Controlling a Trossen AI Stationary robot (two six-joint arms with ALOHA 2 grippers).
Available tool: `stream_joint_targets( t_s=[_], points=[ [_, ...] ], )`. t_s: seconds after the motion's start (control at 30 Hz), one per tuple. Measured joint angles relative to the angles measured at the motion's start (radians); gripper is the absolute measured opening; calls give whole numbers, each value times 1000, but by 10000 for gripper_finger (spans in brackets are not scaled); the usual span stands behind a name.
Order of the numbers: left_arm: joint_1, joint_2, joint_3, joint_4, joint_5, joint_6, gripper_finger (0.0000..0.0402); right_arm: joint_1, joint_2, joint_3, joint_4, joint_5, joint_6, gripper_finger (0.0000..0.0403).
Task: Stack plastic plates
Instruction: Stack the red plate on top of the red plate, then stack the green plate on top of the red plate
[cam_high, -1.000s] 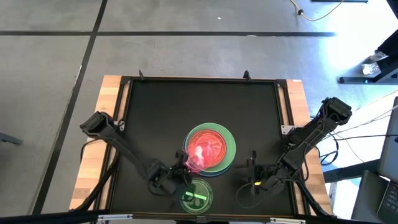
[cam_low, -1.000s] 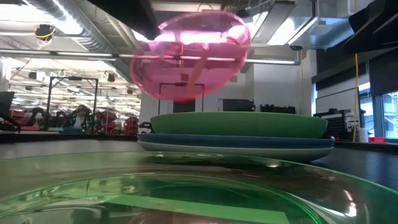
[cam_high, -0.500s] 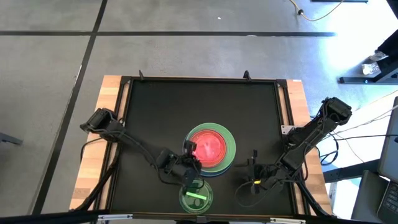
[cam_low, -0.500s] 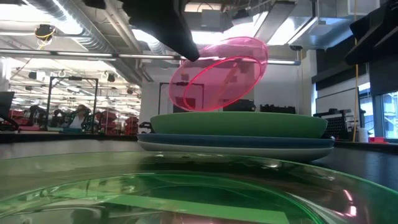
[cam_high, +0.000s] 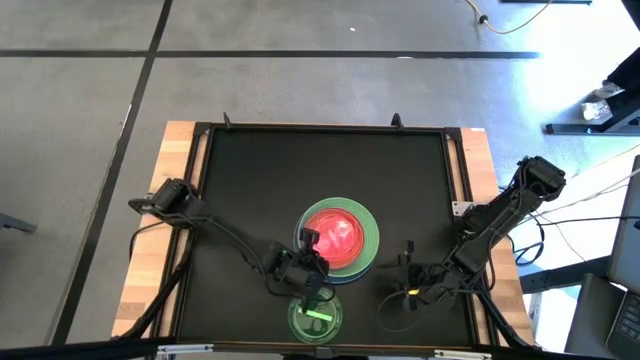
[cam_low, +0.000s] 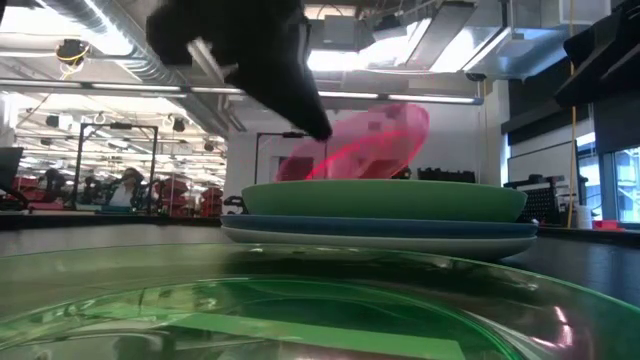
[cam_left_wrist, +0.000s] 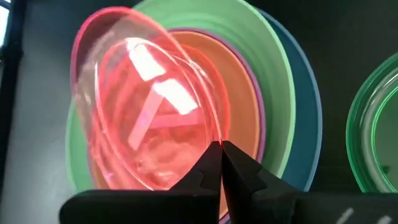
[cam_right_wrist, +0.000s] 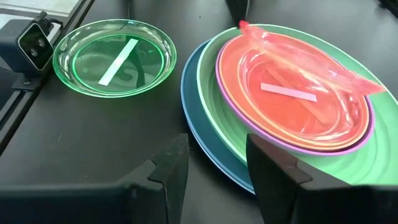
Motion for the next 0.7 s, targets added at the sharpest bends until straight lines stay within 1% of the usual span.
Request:
stream_joint_targets(
  t_s=[0.1,0.17,0.27,0.33,0.43,0.6,0.7],
  points=[
    [-1,35,0,18,1,-7,0,0,0,0,0,0,0,154],
    [-1,53,0,26,2,-43,0,0,0,0,0,0,0,154],
    [0,64,0,26,3,-80,0,0,0,0,-1,0,0,154],
    [6,64,0,26,23,-90,3,0,0,0,-1,0,0,154],
    [11,64,0,25,44,-113,23,0,0,0,-1,0,0,154],
    [4,57,3,9,77,-112,72,0,0,0,-1,0,0,154],
    [-6,37,20,3,83,-109,95,0,0,0,-1,0,0,154]
  ],
)
